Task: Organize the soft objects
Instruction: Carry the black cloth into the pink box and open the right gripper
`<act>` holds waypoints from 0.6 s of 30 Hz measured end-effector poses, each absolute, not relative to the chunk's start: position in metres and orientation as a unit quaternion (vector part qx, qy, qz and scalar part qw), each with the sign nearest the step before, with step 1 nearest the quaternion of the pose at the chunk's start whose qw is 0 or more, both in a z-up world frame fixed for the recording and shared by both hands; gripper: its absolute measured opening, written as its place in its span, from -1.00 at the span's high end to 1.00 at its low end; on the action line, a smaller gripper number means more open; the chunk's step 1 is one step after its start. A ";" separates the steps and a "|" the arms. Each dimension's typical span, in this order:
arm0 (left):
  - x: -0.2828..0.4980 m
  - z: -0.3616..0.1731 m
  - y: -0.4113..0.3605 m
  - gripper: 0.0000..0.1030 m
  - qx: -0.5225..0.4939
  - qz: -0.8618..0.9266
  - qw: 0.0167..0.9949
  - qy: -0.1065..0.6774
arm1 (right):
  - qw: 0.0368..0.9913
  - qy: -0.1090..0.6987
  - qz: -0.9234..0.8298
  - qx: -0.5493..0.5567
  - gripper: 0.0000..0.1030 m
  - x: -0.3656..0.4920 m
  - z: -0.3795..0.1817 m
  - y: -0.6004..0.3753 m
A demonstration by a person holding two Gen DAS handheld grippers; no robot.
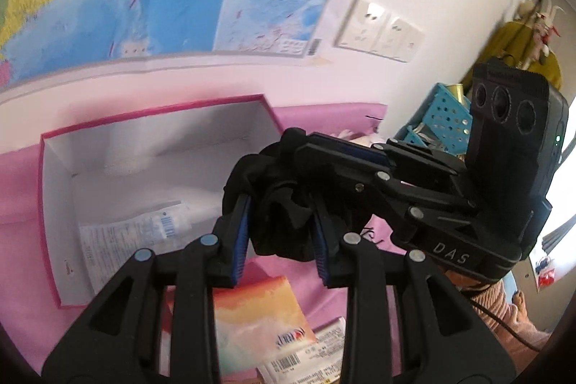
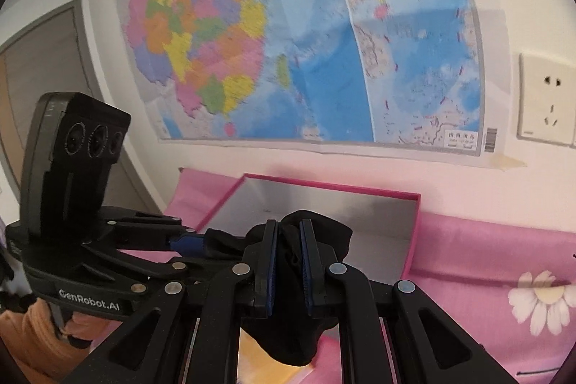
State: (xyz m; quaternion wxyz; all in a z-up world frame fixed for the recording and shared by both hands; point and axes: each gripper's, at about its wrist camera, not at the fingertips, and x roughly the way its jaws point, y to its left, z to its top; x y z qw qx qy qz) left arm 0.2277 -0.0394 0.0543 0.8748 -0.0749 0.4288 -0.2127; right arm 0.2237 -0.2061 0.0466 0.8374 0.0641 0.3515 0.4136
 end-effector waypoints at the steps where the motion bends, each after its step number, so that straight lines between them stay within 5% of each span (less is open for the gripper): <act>1: 0.231 0.052 -0.039 0.36 -0.073 -0.209 0.875 0.431 | 0.836 0.356 0.413 0.063 0.79 0.228 0.043 -0.204; 18: 0.292 0.022 -0.034 0.36 -0.082 -0.119 0.872 0.468 | 0.889 0.339 0.306 -0.019 0.71 0.285 0.009 -0.170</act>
